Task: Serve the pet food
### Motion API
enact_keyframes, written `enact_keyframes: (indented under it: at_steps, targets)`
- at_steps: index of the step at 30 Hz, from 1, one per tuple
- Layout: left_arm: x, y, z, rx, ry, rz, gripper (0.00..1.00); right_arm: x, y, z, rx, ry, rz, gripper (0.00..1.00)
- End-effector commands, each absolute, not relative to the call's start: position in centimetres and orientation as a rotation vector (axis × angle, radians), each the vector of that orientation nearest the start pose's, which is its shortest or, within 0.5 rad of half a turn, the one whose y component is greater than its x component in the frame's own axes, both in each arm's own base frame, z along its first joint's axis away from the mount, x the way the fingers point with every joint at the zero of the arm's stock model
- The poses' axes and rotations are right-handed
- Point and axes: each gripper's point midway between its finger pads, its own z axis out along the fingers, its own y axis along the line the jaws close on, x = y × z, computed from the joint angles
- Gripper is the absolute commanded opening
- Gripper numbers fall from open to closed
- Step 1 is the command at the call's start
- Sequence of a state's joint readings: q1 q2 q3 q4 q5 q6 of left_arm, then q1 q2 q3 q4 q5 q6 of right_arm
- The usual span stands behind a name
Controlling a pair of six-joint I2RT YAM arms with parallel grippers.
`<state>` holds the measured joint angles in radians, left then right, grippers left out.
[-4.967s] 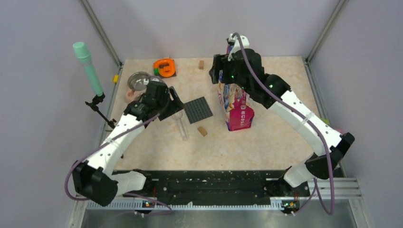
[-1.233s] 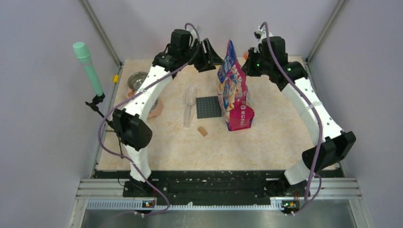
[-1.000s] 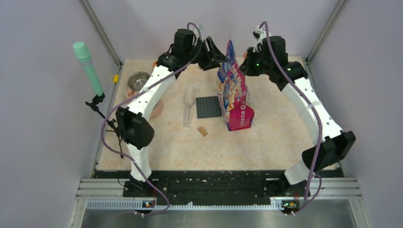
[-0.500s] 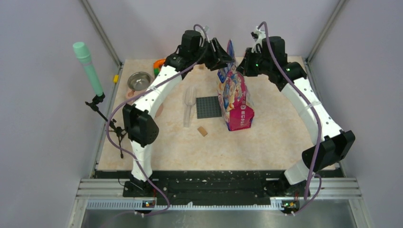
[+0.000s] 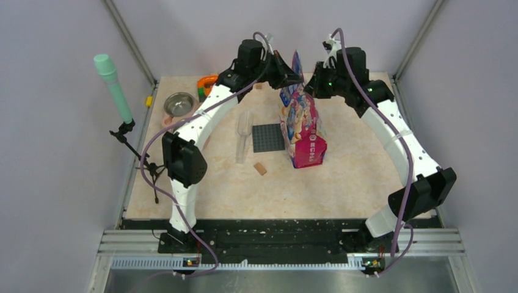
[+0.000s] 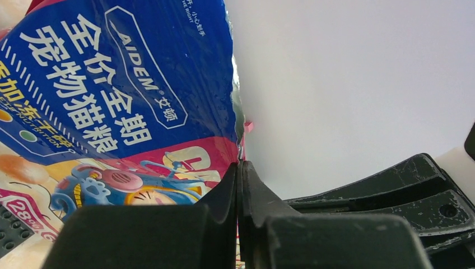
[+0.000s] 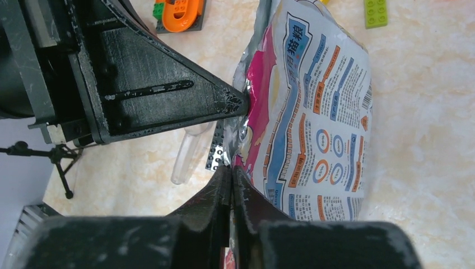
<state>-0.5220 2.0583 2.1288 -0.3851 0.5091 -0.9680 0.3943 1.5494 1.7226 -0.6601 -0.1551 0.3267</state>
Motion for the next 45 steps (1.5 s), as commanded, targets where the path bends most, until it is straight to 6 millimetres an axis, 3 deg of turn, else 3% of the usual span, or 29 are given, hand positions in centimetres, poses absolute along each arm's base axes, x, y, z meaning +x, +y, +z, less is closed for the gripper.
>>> enact_keyframes:
  at_steps: [1, 4, 12, 23, 27, 31, 36, 42, 45]
  targets:
    - [44.5, -39.2, 34.8, -0.056, 2.087, -1.446, 0.00, 39.0, 19.3, 32.9, -0.121, 2.120, 0.541, 0.14]
    - [44.4, -38.8, 34.8, -0.059, 2.087, -1.427, 0.00, 39.3, 18.2, 33.0, -0.076, 2.118, 0.473, 0.27]
    - [43.6, -38.4, 34.4, -0.053, 2.103, -1.423, 0.00, 39.5, 17.8, 32.3, -0.032, 2.147, 0.446, 0.33]
    - [43.3, -38.0, 33.8, -0.060, 2.125, -1.412, 0.00, 39.6, 18.1, 36.2, 0.005, 2.016, 0.513, 0.50]
    - [43.1, -37.9, 33.9, -0.053, 2.124, -1.409, 0.00, 40.1, 17.7, 35.6, 0.038, 2.027, 0.481, 0.51]
    - [42.9, -37.7, 34.0, -0.046, 2.123, -1.409, 0.00, 40.7, 17.4, 33.8, 0.064, 2.065, 0.446, 0.49]
    - [42.8, -37.4, 34.2, -0.040, 2.121, -1.409, 0.00, 41.2, 16.7, 31.1, 0.088, 2.130, 0.371, 0.35]
    - [42.7, -36.4, 34.6, -0.046, 2.125, -1.386, 0.00, 41.2, 16.5, 31.5, 0.060, 2.131, 0.347, 0.29]
    - [43.0, -35.5, 35.5, -0.059, 2.106, -1.380, 0.00, 41.1, 16.5, 32.1, 0.030, 2.128, 0.340, 0.31]
